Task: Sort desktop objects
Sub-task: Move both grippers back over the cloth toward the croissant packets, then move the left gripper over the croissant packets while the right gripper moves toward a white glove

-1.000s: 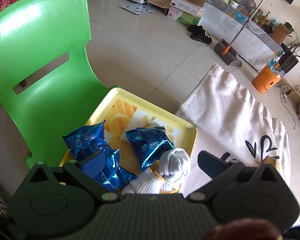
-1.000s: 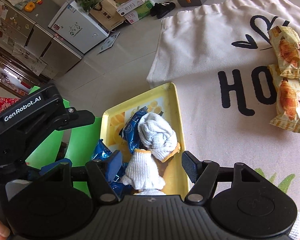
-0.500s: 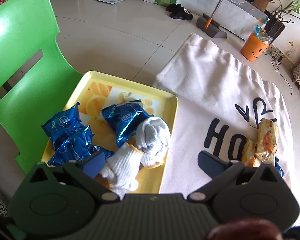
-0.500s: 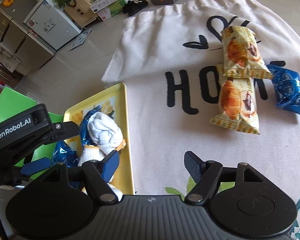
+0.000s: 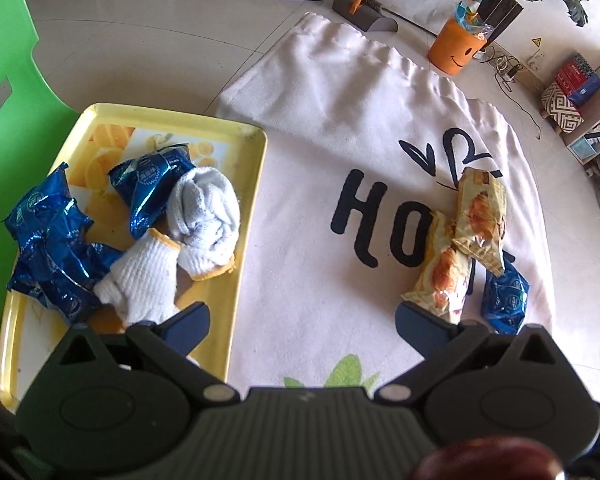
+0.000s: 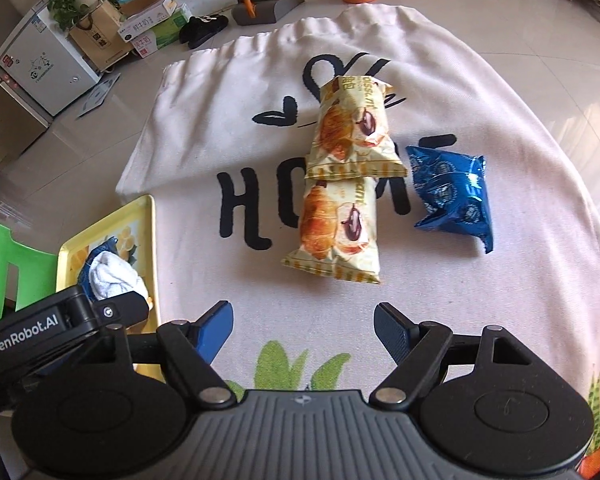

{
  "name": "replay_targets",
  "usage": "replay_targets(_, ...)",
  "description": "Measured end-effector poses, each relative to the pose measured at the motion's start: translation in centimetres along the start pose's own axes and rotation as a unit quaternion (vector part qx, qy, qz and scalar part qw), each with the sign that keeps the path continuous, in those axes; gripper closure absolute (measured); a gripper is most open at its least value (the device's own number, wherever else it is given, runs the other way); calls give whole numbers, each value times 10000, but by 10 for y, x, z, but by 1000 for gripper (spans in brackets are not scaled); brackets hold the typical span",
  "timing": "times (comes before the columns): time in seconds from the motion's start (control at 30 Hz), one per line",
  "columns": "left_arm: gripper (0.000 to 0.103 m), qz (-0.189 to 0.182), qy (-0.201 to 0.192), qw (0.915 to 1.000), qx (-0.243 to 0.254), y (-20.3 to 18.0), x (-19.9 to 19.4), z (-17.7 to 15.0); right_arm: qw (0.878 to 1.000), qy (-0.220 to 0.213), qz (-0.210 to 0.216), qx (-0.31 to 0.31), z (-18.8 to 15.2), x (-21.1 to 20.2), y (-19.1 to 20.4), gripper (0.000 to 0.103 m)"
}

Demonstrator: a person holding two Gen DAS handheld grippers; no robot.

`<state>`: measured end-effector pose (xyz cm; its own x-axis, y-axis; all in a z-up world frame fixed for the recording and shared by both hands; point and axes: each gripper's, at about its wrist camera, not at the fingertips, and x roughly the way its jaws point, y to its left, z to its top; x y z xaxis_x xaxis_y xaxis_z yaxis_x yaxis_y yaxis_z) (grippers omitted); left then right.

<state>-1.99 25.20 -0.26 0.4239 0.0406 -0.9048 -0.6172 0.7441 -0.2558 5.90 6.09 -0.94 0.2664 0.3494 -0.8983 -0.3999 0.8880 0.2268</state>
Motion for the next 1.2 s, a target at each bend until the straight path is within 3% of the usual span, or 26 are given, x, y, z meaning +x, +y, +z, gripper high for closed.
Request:
replay_targets(0.3,1,-109,-99,9999,-59,-11,4,-5,9988,-22,-109,470,-21,-27,-48,21)
replay_targets(0.53,1,-248,-148,9996,80,-31,16,-14,9961,233,-67,845,-40,-27,-77,21)
replay_targets(0.83,1,-265,-104,9990,333,-58,45,-21,9913,605,111,1162,-46,-5,-97,21)
replay_targets(1.2,1,-340,-153,9973,637,-89,71,-23,9895,639,372,1245,-46,-1,-98,21)
